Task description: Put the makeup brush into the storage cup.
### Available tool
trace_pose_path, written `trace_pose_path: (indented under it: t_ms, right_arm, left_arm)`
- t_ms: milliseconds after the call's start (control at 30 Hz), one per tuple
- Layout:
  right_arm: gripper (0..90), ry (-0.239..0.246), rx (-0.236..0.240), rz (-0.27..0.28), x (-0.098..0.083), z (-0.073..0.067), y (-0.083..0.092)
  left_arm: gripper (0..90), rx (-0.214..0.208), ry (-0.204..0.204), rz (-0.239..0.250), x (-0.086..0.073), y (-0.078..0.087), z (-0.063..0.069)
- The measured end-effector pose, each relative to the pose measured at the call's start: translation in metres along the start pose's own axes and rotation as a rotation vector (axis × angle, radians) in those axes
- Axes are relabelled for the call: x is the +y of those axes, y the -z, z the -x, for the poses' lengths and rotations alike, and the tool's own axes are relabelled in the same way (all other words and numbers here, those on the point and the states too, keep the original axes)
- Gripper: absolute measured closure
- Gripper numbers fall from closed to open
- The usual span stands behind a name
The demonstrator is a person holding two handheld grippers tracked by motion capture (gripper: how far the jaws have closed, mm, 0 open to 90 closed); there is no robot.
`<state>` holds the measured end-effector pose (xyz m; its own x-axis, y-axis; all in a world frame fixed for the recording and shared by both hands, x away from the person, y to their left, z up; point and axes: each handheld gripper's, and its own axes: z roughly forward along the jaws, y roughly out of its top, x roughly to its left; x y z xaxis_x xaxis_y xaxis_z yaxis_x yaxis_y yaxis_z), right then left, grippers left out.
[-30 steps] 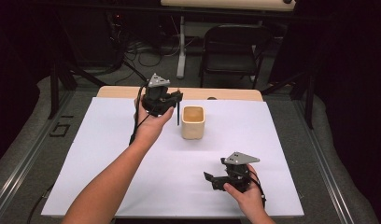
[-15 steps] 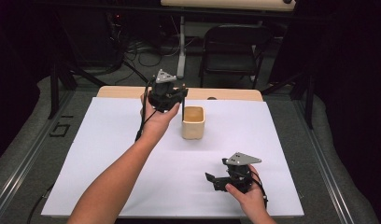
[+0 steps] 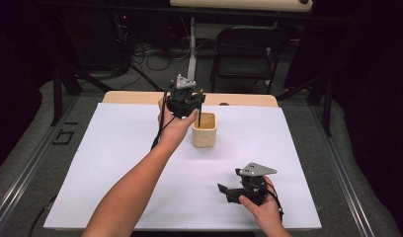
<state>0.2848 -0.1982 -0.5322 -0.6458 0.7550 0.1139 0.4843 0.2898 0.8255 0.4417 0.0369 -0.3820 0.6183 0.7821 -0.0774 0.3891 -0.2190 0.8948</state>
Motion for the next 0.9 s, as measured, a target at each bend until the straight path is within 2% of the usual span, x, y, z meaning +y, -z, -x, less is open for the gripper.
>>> trace_pose_path:
  t_ms: [467,900]
  right_arm:
    - [13.4,0.006,-0.002,0.001,-0.001,-0.001,-0.002]
    - [13.4,-0.002,0.003,-0.007,-0.003,0.001,-0.003]
  left_arm:
    - [83.7,0.013,-0.008,-0.036,-0.005,-0.011,-0.003]
    - [83.7,0.022,0.004,-0.066,-0.014,-0.023,-0.008]
